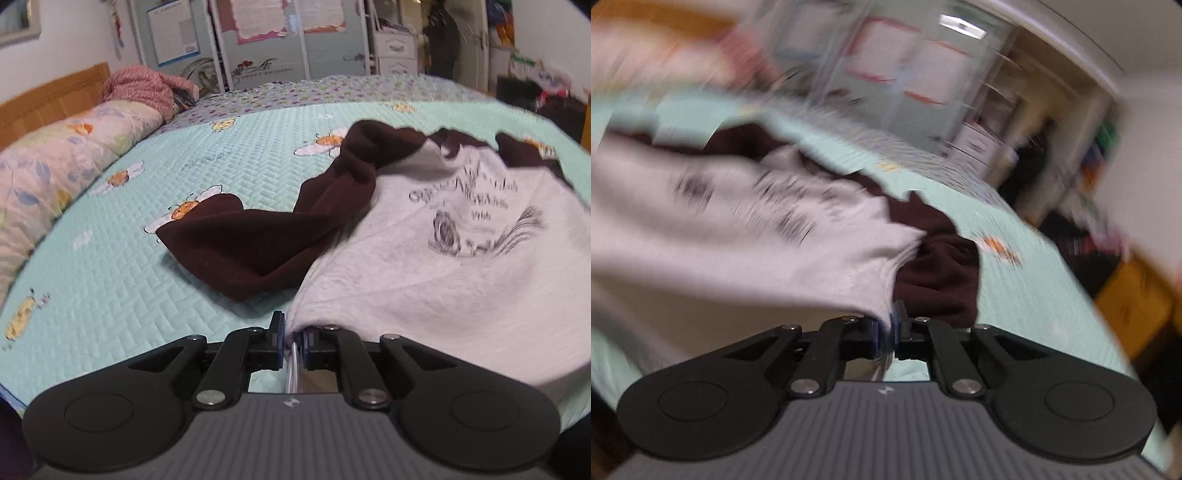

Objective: Fold clothes

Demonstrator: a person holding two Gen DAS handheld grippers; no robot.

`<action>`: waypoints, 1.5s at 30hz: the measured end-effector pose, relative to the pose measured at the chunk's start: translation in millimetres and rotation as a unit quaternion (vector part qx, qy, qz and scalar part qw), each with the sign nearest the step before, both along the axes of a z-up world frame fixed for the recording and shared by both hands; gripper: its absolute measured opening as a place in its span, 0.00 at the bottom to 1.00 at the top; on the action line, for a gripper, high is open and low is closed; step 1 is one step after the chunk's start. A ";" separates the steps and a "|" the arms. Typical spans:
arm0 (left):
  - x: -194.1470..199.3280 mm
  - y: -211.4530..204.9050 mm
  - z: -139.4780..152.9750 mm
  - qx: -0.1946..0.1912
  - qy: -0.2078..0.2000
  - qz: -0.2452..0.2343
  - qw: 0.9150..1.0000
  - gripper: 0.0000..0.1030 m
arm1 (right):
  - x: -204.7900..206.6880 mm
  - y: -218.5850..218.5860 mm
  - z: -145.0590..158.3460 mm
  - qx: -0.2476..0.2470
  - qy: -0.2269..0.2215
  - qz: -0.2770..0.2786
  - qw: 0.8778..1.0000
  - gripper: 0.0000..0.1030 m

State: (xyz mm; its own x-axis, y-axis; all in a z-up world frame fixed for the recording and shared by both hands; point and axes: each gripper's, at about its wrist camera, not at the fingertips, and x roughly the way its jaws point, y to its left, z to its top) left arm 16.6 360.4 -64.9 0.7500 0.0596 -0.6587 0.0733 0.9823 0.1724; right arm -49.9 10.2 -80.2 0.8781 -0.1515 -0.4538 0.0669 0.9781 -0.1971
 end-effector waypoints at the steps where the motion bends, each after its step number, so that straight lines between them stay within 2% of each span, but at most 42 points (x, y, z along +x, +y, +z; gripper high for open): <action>1: -0.5 -1.7 -3.6 0.007 0.004 -0.004 1.000 0.10 | -0.4 -15.0 1.6 0.043 0.007 -0.020 0.999 0.08; 2: -0.6 -3.5 -7.8 0.013 0.010 -0.008 1.000 0.10 | 1.3 -28.5 -0.4 0.080 0.024 -0.031 0.996 0.08; 4: 0.4 -7.4 -15.5 0.027 0.020 -0.012 0.999 0.10 | 4.4 -40.3 -7.0 0.109 0.048 -0.019 0.993 0.08; 7: 0.2 -7.0 -14.0 0.035 0.019 -0.011 0.999 0.11 | 7.3 -48.9 -2.8 0.137 0.049 -0.023 0.989 0.08; 9: -1.3 -5.8 -3.8 0.045 0.014 -0.011 0.999 0.11 | 7.4 -48.6 13.4 0.148 0.040 -0.020 0.988 0.08; 11: -5.4 -6.3 11.2 0.058 -0.001 -0.016 0.998 0.12 | 3.1 -46.2 33.3 0.154 0.033 -0.012 0.987 0.08; 13: -11.3 -12.2 19.3 0.097 -0.032 -0.036 0.994 0.13 | -2.9 -44.9 51.9 0.160 0.018 -0.004 0.987 0.08; 15: -15.1 -18.1 15.3 0.138 -0.050 -0.056 0.988 0.14 | -7.3 -44.0 47.2 0.143 0.017 -0.005 0.990 0.08; 17: -10.4 -19.4 -8.0 0.154 -0.015 -0.070 0.985 0.15 | -2.9 -43.9 18.0 0.105 0.053 -0.006 0.993 0.09; 18: -7.9 -18.4 -21.0 0.149 0.016 -0.077 0.986 0.15 | 0.0 -44.3 -2.4 0.086 0.080 -0.006 0.993 0.12; 20: -10.4 -17.3 -40.0 0.137 0.063 -0.097 0.984 0.15 | -0.3 -50.9 -31.3 0.084 0.122 -0.008 0.989 0.19; 21: -16.6 -18.0 -43.6 0.139 0.065 -0.110 0.982 0.15 | -6.9 -53.9 -35.6 0.088 0.115 -0.003 0.989 0.25; 24: -33.2 -16.8 -42.8 0.161 0.047 -0.136 0.976 0.18 | -18.6 -59.0 -32.5 0.078 0.109 -0.013 0.991 0.54; 25: -34.0 -14.0 -40.2 0.155 0.047 -0.136 0.977 0.19 | -20.7 -62.0 -31.8 0.078 0.110 -0.019 0.991 0.59; 29: -33.5 -1.9 -25.7 0.109 0.048 -0.116 0.986 0.37 | -29.8 -83.4 -30.1 0.141 0.117 -0.044 0.982 0.59; 34: -39.1 11.9 -10.0 0.037 0.058 -0.090 0.994 0.39 | -47.9 -94.8 -27.7 0.191 0.117 -0.081 0.971 0.59; 37: -43.7 26.2 3.8 -0.032 0.055 -0.071 0.995 0.39 | -58.8 -101.1 -18.7 0.233 0.097 -0.101 0.962 0.59; 39: -44.5 28.9 16.9 -0.082 0.042 -0.074 0.993 0.39 | -65.1 -104.7 -7.2 0.270 0.067 -0.106 0.955 0.59; 41: -43.6 27.5 31.0 -0.127 0.028 -0.084 0.988 0.39 | -62.0 -100.4 4.4 0.299 0.045 -0.088 0.949 0.59; 43: -38.3 13.9 43.0 -0.148 0.014 -0.114 0.982 0.42 | -50.9 -90.4 13.0 0.326 0.037 -0.052 0.943 0.59; 45: -28.0 -2.4 45.2 -0.150 0.010 -0.130 0.980 0.50 | -35.0 -74.8 15.1 0.352 0.039 -0.010 0.935 0.59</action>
